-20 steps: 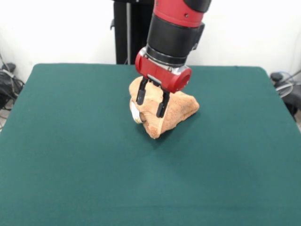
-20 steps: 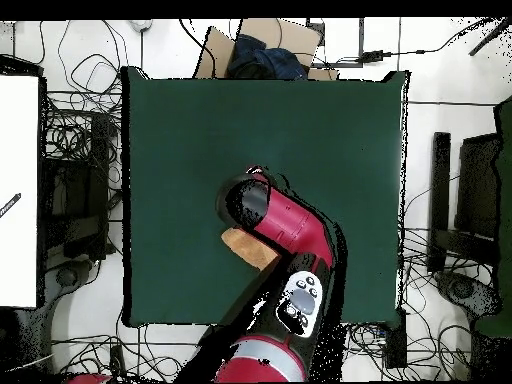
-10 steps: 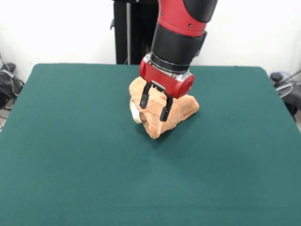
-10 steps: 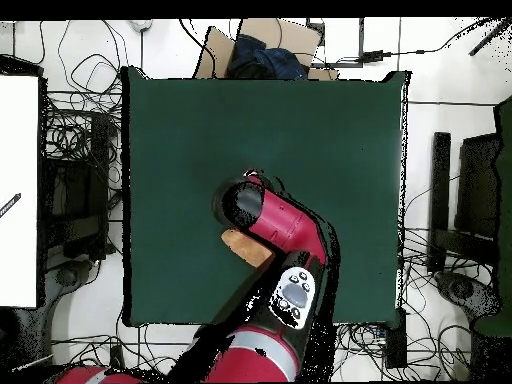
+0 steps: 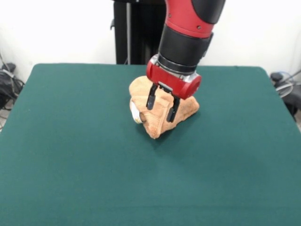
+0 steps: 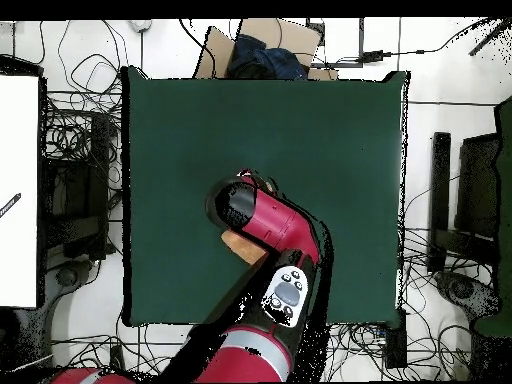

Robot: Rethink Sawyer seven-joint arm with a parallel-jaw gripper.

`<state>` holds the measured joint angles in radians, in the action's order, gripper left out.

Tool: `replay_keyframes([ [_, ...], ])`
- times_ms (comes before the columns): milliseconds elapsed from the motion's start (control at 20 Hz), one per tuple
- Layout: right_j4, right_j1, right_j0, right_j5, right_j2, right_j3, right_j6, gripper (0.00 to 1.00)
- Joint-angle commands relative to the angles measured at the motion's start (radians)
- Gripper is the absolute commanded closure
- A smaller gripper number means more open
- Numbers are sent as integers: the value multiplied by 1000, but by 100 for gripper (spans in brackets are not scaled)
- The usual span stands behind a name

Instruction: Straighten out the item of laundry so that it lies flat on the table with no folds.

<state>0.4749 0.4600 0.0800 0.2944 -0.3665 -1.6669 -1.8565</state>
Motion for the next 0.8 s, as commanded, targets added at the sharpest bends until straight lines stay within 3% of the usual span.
replay_keyframes([
  [50, 36, 33, -19, -46, 165, -101, -222, 0],
  [800, -36, -6, -104, -218, 263, -187, -189, 0],
])
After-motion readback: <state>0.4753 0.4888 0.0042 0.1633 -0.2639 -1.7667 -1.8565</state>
